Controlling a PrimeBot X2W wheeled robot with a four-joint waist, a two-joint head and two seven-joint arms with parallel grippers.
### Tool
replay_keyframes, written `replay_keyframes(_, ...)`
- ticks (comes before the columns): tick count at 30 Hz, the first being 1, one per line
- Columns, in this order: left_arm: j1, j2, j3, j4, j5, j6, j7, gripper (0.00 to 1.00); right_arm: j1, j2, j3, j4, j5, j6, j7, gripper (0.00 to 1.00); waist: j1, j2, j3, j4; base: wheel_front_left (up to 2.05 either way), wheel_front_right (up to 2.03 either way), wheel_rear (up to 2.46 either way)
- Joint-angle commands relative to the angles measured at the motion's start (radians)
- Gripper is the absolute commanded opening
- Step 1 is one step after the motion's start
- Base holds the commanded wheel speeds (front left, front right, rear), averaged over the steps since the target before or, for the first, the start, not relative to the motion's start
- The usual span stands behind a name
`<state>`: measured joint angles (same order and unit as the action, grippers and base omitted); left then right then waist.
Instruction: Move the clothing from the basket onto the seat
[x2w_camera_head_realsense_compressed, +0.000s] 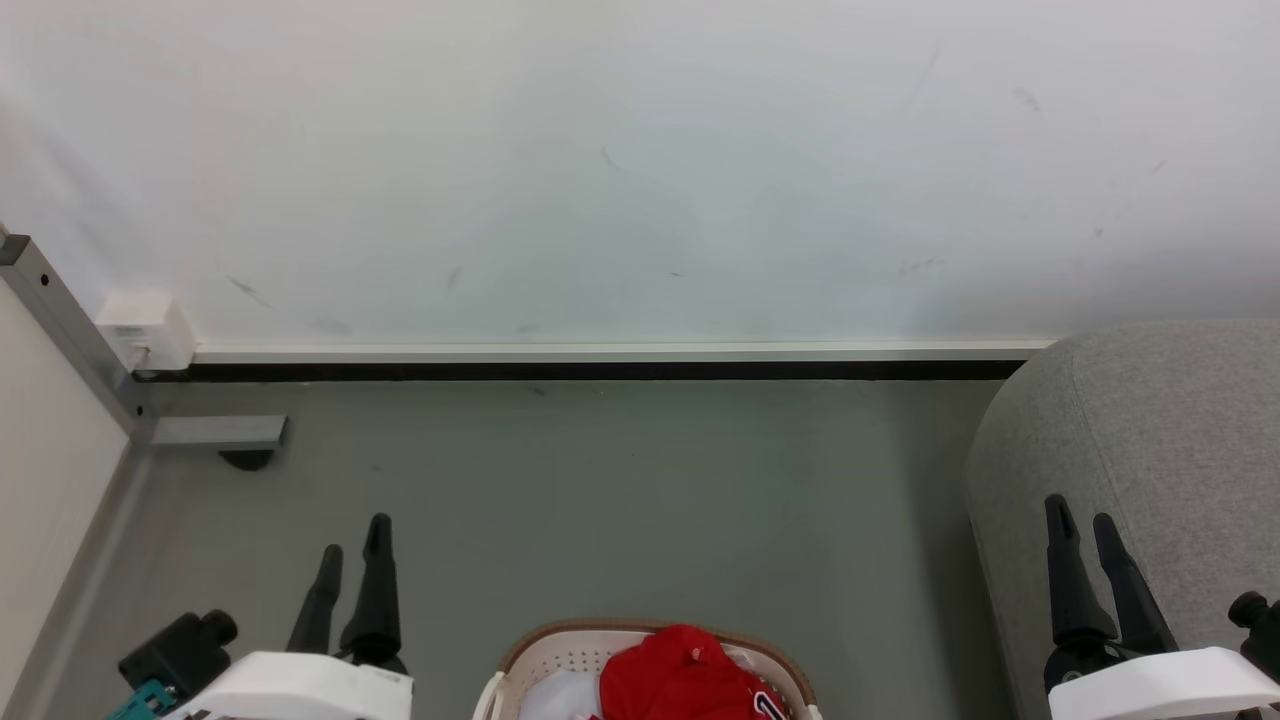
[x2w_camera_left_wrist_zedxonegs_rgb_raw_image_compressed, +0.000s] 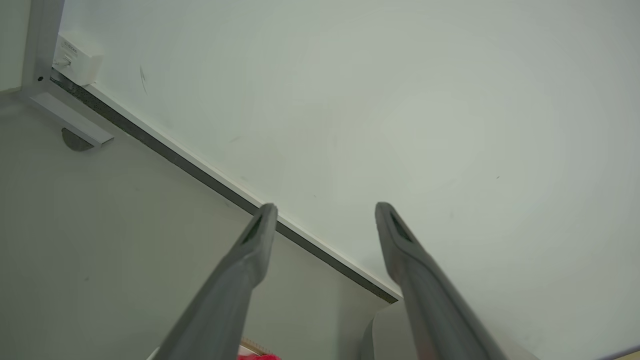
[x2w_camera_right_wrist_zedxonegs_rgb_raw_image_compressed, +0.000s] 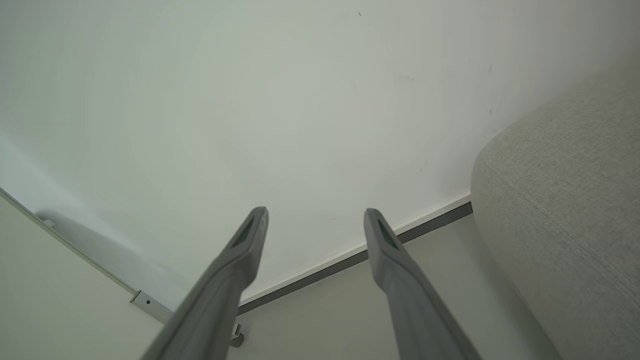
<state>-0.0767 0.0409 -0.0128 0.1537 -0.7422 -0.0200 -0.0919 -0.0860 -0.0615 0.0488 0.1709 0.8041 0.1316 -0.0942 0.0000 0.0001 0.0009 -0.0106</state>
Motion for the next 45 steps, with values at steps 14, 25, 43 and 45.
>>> replay_keyframes(14,-0.013,0.029,-0.031,0.003,0.222,0.032,-0.05,1.0,-0.025,-0.003,0.03,-0.011,-0.22,-0.001,-0.048,1.0,0.0,-0.0001,0.003,-0.003,0.0,0.0,0.0)
replay_keyframes(25,-0.013,0.031,-0.049,-0.002,0.326,0.034,-0.08,1.0,-0.026,-0.005,0.041,-0.011,-0.331,-0.001,-0.077,1.0,0.0,-0.0001,0.006,-0.008,0.0,0.0,0.0)
replay_keyframes(43,0.003,0.02,-0.06,-0.002,0.471,0.053,-0.117,1.0,-0.024,0.0,0.06,-0.008,-0.473,-0.001,-0.114,1.0,0.0,-0.0001,0.009,-0.01,0.0,0.0,0.0)
replay_keyframes(45,0.004,0.019,-0.061,-0.001,0.485,0.052,-0.122,1.0,-0.026,0.0,0.064,-0.007,-0.488,-0.001,-0.12,1.0,0.0,-0.0001,0.01,-0.01,0.0,0.0,0.0)
